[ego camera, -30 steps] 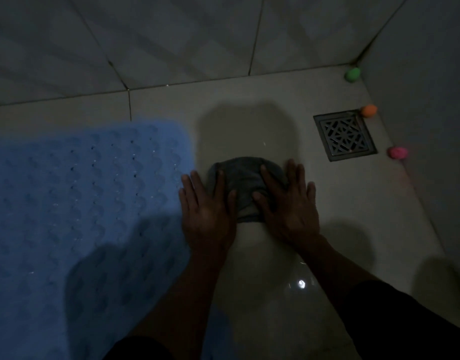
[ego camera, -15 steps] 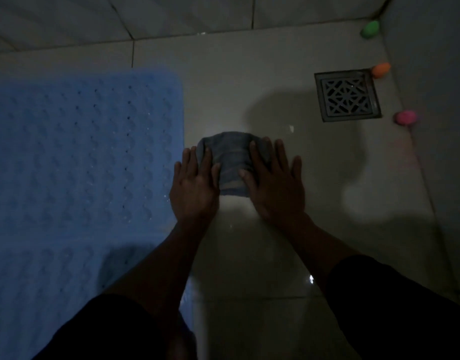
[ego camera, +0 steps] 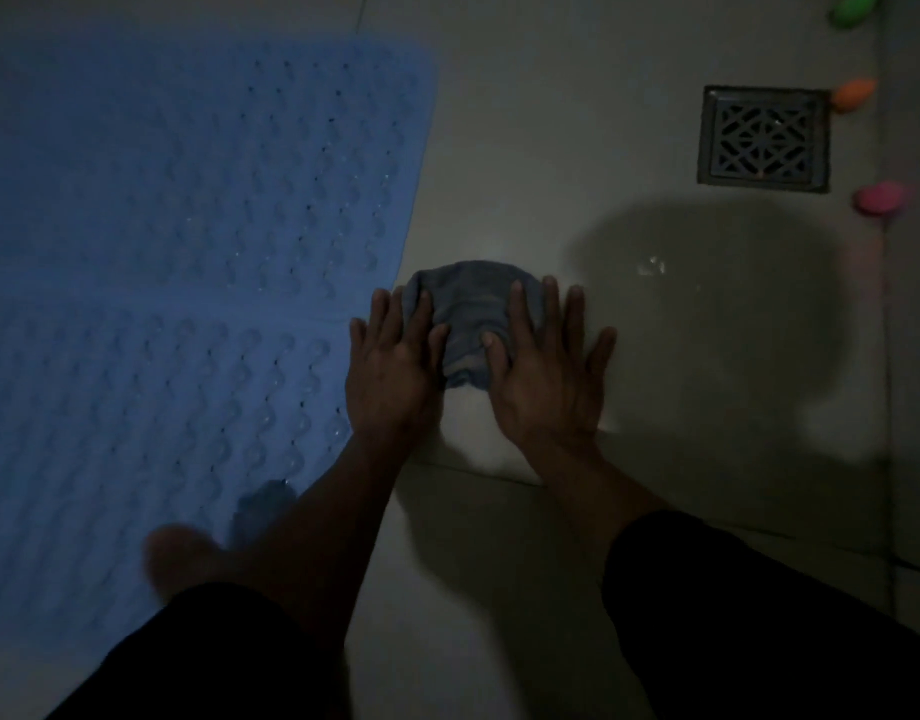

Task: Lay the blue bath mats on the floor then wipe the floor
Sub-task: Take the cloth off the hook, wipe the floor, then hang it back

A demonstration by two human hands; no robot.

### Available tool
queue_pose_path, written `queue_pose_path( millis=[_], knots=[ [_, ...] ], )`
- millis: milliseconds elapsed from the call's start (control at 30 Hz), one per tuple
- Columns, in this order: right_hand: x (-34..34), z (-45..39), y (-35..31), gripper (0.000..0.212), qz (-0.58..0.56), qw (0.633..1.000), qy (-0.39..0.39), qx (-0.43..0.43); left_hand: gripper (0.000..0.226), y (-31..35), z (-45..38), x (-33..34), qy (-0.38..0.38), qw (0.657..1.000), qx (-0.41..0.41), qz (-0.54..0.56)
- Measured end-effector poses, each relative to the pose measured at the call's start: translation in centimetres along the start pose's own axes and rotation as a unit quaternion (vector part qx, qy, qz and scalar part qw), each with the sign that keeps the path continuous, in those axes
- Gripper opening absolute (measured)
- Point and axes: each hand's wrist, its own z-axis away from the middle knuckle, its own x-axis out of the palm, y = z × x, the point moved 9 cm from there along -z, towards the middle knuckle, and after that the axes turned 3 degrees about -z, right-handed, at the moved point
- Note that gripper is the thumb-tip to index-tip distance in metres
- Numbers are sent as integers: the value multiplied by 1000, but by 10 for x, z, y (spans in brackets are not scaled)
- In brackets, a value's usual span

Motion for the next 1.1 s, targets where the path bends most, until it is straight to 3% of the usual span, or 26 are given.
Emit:
queue_pose_path(
  millis=[167, 467, 767, 1000, 1100],
  knots=[
    [8, 29, -8, 61, -1, 1000, -17, -14, 66, -10, 28, -6, -33, 999, -15, -16],
    [12, 50, -1, 63, -5, 1000, -18, 13, 53, -14, 44, 0, -77, 997, 25, -20],
    [17, 105, -6, 62, -1, 1000, -1, 1, 61, -25, 91, 1, -63, 996, 51, -36],
    [29, 141, -7, 61, -4, 1000, -2, 7, 65, -33, 131, -2, -43, 999, 26, -4],
    [33, 159, -11, 62, 1, 1000, -1, 2, 56, -43, 154, 3, -61, 998, 12, -1]
  ],
)
